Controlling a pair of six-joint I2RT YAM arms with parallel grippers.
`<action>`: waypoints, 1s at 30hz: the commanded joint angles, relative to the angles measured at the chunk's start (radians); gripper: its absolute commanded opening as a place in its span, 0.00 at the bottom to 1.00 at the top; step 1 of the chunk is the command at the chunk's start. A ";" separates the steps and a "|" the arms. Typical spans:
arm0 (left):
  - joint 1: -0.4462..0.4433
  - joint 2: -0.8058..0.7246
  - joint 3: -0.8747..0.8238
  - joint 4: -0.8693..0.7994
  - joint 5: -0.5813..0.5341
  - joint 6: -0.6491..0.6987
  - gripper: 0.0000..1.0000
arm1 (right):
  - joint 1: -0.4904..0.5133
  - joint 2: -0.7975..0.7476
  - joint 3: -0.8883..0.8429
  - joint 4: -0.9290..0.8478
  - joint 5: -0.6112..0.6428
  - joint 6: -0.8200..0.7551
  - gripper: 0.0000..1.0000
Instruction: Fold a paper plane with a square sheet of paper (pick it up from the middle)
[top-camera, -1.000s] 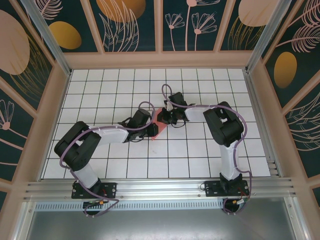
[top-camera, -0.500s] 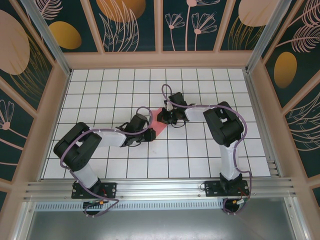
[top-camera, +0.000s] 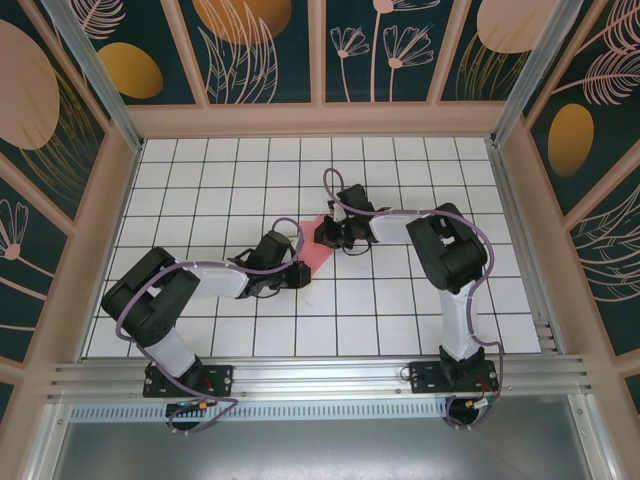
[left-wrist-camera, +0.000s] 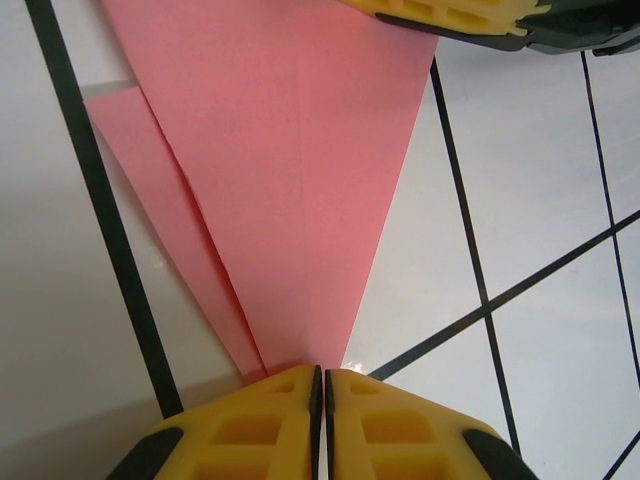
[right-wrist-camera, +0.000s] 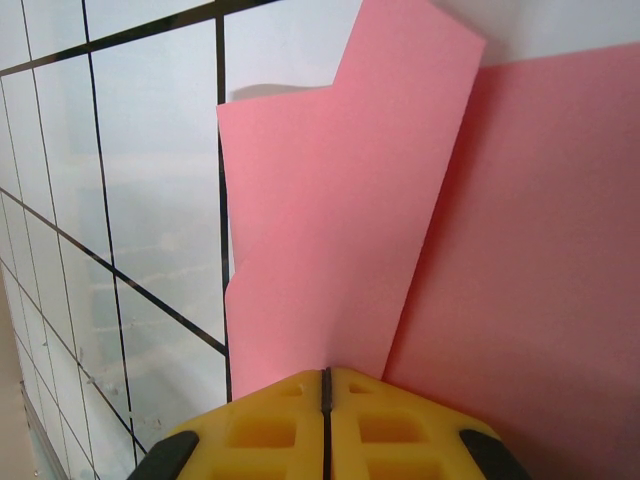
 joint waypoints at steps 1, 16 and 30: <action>-0.031 -0.013 -0.039 -0.167 0.077 0.038 0.13 | -0.005 0.100 -0.033 -0.085 0.122 -0.009 0.10; 0.091 -0.177 0.011 -0.021 -0.033 -0.125 0.37 | -0.007 0.035 0.034 -0.085 0.068 -0.013 0.16; 0.124 -0.011 0.101 0.066 0.000 -0.169 0.40 | -0.008 -0.175 -0.043 -0.067 0.131 -0.003 0.28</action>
